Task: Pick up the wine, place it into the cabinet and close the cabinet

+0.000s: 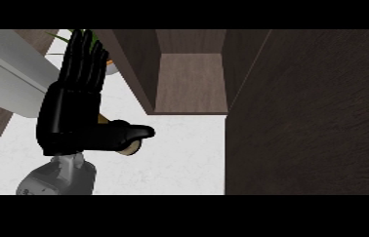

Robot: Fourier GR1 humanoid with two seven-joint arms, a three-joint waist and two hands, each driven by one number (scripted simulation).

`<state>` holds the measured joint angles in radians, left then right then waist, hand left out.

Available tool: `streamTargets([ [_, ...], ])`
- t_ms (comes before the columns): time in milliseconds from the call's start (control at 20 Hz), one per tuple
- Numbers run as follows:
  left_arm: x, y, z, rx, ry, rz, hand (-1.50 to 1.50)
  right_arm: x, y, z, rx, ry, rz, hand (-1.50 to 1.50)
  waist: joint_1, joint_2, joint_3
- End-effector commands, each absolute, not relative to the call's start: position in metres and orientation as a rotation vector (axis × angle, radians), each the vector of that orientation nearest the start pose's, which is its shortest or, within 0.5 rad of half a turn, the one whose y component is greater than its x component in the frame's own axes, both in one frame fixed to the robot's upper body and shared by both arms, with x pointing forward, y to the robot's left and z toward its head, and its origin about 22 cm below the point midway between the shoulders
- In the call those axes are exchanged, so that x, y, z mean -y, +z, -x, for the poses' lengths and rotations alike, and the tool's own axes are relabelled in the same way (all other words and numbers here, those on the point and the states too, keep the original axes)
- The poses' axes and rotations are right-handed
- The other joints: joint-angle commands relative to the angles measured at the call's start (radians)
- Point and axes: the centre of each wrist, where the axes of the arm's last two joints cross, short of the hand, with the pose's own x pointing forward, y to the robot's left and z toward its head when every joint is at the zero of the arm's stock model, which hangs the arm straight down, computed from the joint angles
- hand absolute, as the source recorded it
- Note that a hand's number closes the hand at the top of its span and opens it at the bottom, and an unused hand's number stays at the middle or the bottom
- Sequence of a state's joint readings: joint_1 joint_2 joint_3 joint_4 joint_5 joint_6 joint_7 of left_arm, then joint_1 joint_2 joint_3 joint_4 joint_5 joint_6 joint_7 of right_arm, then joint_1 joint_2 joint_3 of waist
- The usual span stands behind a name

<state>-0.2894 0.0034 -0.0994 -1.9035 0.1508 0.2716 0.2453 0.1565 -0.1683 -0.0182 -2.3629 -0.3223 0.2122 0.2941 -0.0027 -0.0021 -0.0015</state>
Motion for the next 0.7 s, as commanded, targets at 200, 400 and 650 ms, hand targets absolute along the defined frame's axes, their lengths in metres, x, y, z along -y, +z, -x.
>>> streamTargets([
  [200, -0.179, 0.143, -0.266, 1.88, 0.162, 0.227, -1.5, 0.258, 0.152, -0.156, 1.912, 0.241, -0.254, -1.5, -0.001, 0.002, 0.002],
  [400, -0.169, 0.139, -0.254, 1.859, 0.172, 0.212, -1.5, 0.253, 0.163, -0.163, 1.899, 0.249, -0.275, -1.5, 0.002, 0.002, 0.002],
  [650, -0.169, 0.136, -0.264, 1.854, 0.172, 0.16, -1.5, 0.249, 0.159, -0.157, 1.914, 0.236, -0.282, -1.5, -0.001, 0.002, 0.002],
])
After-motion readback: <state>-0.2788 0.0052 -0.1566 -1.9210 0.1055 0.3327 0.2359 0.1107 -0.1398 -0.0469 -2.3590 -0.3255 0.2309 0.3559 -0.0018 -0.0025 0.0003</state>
